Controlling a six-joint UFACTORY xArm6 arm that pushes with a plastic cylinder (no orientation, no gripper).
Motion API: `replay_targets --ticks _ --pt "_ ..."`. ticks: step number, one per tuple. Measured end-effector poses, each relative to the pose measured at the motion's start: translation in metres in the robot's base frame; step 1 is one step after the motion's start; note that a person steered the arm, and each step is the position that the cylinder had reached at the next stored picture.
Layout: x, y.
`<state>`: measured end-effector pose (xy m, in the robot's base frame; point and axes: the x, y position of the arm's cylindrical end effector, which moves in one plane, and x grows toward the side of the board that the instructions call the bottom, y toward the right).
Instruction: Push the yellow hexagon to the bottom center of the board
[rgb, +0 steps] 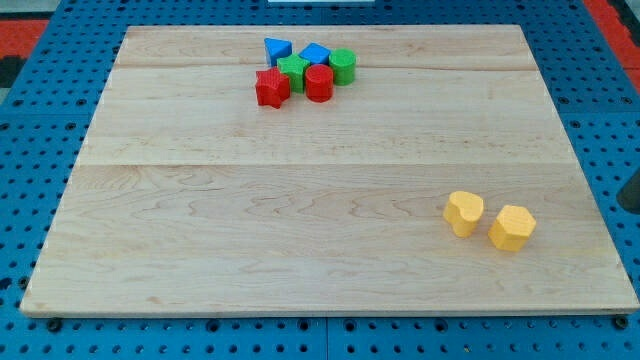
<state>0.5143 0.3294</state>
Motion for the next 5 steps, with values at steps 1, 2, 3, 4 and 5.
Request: replay_targets --ticks 1,2,3,4,5 --pt "0.056 -0.017" --pt "0.048 -0.036" --pt "0.028 -0.061" --pt "0.026 -0.140" --pt "0.013 -0.185"
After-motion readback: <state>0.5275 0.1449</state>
